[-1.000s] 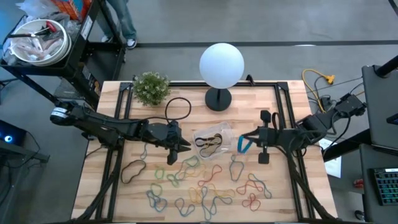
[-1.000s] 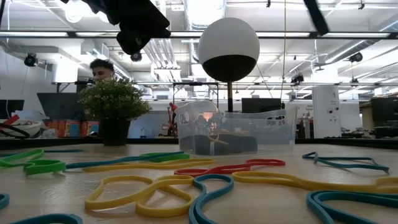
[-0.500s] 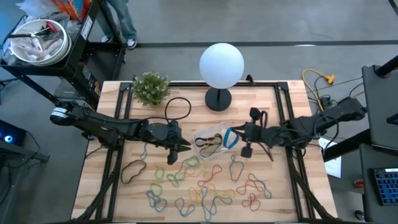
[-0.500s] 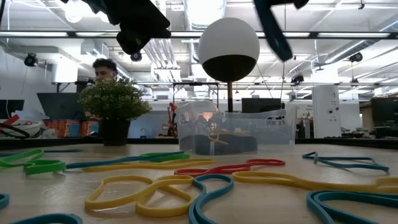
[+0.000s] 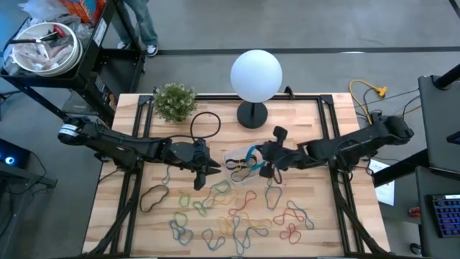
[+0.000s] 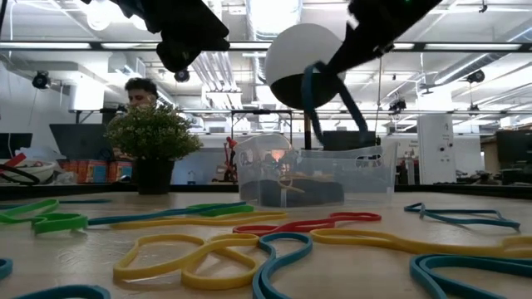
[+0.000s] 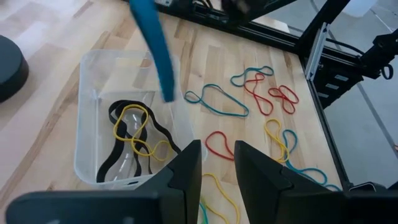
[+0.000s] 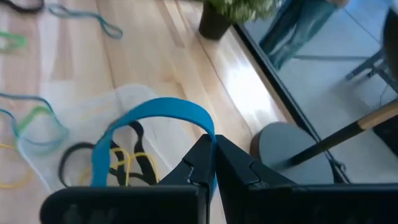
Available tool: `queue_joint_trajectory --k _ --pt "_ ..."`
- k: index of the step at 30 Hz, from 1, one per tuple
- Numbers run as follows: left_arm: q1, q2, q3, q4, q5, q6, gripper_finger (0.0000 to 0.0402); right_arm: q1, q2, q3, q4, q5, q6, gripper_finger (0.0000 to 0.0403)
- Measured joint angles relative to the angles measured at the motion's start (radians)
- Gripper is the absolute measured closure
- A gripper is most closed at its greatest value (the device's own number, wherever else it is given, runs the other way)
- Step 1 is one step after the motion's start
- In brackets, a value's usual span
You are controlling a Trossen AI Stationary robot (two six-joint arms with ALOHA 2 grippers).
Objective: Pick and place rubber bands into bin
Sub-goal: Put the blue rubber band into the transparent bin
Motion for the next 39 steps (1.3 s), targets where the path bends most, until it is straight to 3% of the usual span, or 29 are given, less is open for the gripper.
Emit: queue_joint_trajectory --k 5,12,19,28,32,39 --pt "0.000 0.000 0.000 -0.001 0.000 0.000 0.0322 -0.026 0.081 0.001 0.000 -0.045 0.020 0.0394" --pt "0.001 0.000 0.000 -0.001 0.000 0.000 0.0322 -0.083 0.165 0.001 -0.003 -0.283 0.030 0.0394" --pt "0.001 0.000 0.000 -0.001 0.000 0.000 0.0322 -0.142 0.172 0.002 0.001 -0.351 0.073 0.0391" --pt "0.000 0.000 0.000 -0.012 0.000 0.000 0.0322 -0.201 0.125 0.004 0.001 -0.552 0.022 0.0326" --pt "0.000 0.000 -0.001 -0.029 0.000 0.000 0.0322 -0.199 0.113 0.004 0.000 -0.581 -0.001 0.0298" --pt "-0.001 0.000 -0.001 -0.267 0.000 -0.079 0.0322 -0.199 0.044 0.004 -0.009 -0.619 -0.058 0.0277"
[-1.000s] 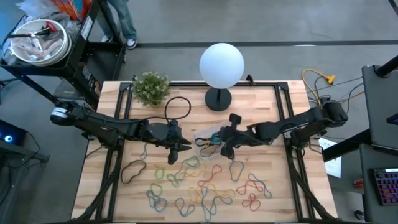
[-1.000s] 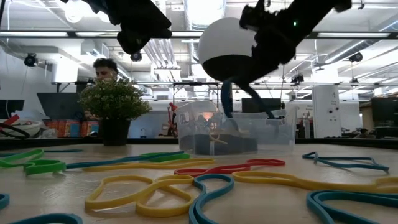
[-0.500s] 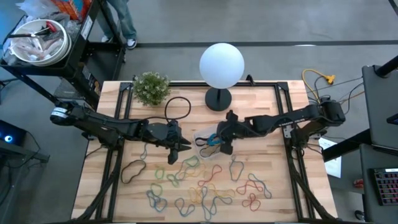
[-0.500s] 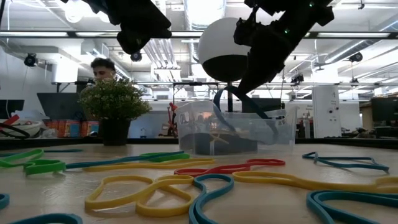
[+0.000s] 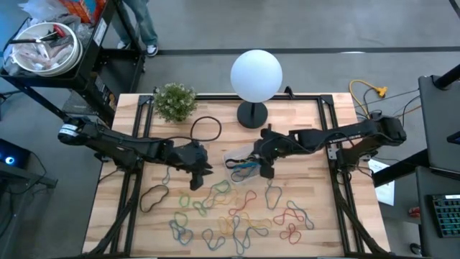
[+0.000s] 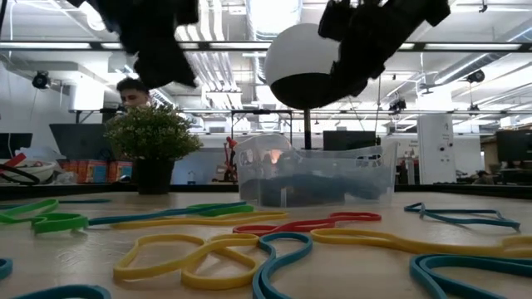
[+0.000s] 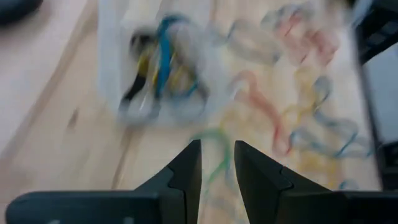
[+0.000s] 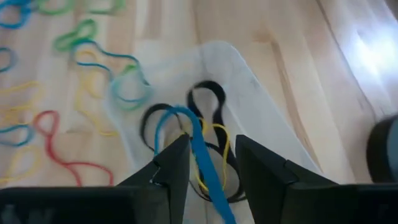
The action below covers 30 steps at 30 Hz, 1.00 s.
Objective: Pick and place rubber bands into bin
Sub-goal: Put the blue rubber band into the transparent bin
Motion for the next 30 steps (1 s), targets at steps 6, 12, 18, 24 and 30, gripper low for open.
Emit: queue_joint_trajectory --k 6,12,18,24,30 --pt "0.000 0.000 0.000 -0.208 0.000 -0.095 0.0322 0.001 -0.102 0.000 -0.035 -0.012 -0.022 0.0277" --pt "0.000 0.000 0.000 -0.344 0.000 -0.106 0.0322 0.003 -0.211 0.000 -0.083 -0.050 -0.024 0.0287" --pt "0.001 0.002 -0.001 -0.530 0.000 -0.103 0.0322 0.007 -0.309 -0.001 -0.117 -0.099 -0.020 0.0297" --pt "0.001 0.000 -0.034 -0.607 -0.006 -0.059 0.0322 0.011 -0.383 -0.002 -0.150 -0.098 0.005 0.0305" --pt "0.002 -0.018 -0.141 -0.596 -0.006 -0.044 0.0322 0.011 -0.424 -0.002 -0.190 -0.099 0.038 0.0310"
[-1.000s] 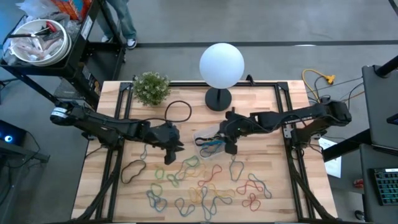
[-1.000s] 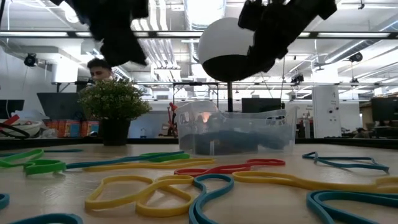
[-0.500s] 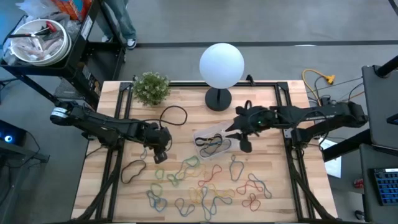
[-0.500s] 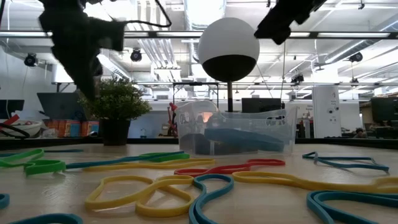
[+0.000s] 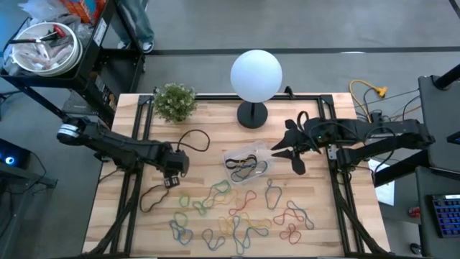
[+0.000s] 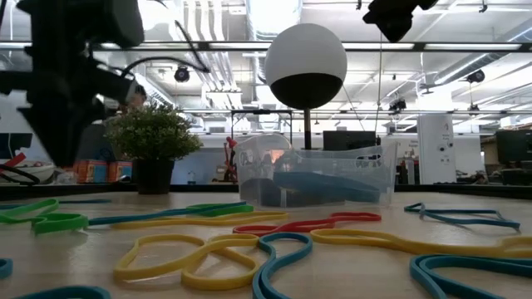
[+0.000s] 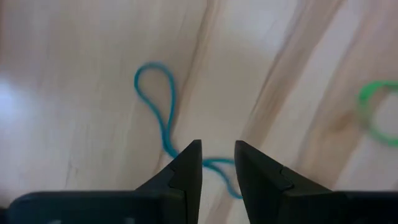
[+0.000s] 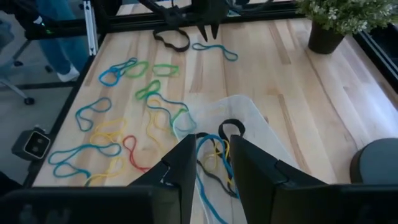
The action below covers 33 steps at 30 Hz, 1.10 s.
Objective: Pick and place rubber bands into bin
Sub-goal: Put the blue rubber band into the transparent bin
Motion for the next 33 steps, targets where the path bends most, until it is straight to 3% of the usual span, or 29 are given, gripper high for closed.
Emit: queue_joint_trajectory --k 8,18,23,33 --pt "0.003 -0.066 -0.114 0.070 0.005 -0.054 0.0322 0.006 -0.003 -0.001 -0.030 0.000 0.030 0.0314" --pt "0.023 -0.194 -0.242 0.099 -0.003 -0.326 0.0322 0.007 -0.003 -0.008 -0.028 0.003 0.024 0.0318" --pt "0.023 -0.243 -0.277 0.179 -0.003 -0.377 0.0322 0.007 -0.002 -0.008 -0.026 0.005 0.020 0.0318" --pt "0.023 -0.186 -0.306 0.237 -0.032 -0.446 0.0322 0.007 -0.002 -0.008 -0.016 0.007 0.021 0.0324"
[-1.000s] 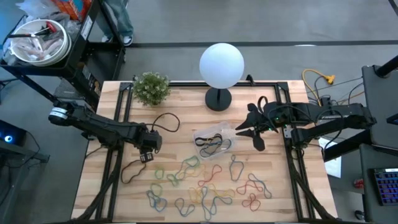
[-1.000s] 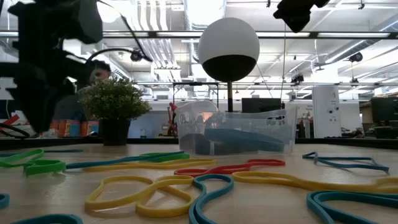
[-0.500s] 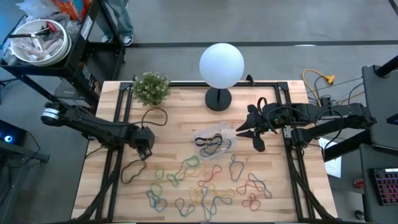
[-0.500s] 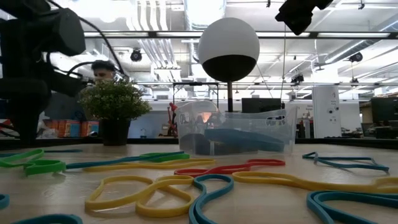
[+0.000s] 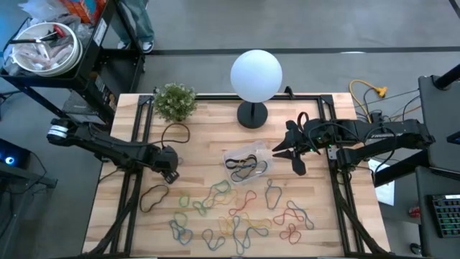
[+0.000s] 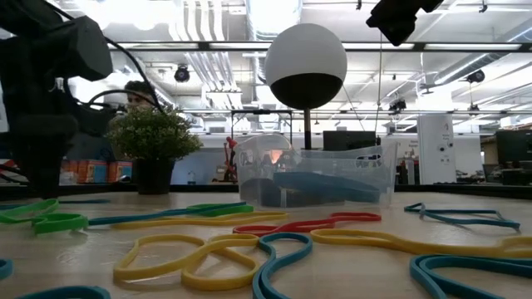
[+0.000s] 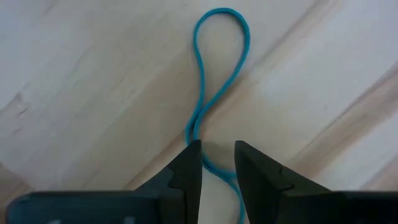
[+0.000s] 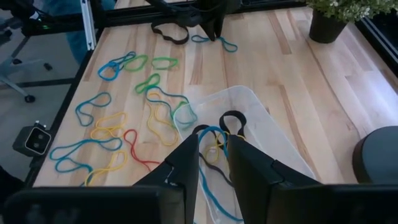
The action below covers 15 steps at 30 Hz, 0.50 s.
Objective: Pick and place rubber bands into bin
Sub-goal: Put the blue rubber band into the transparent bin
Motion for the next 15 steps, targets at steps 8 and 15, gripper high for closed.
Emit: queue_joint_trajectory --k 8,15 --pt "0.000 0.096 0.005 0.020 -0.003 -0.033 0.0322 0.000 0.000 0.000 0.006 0.000 0.010 0.0323" --pt "0.002 0.171 0.037 0.014 0.012 -0.079 0.0323 0.000 0.000 0.000 0.008 -0.001 0.013 0.0329"
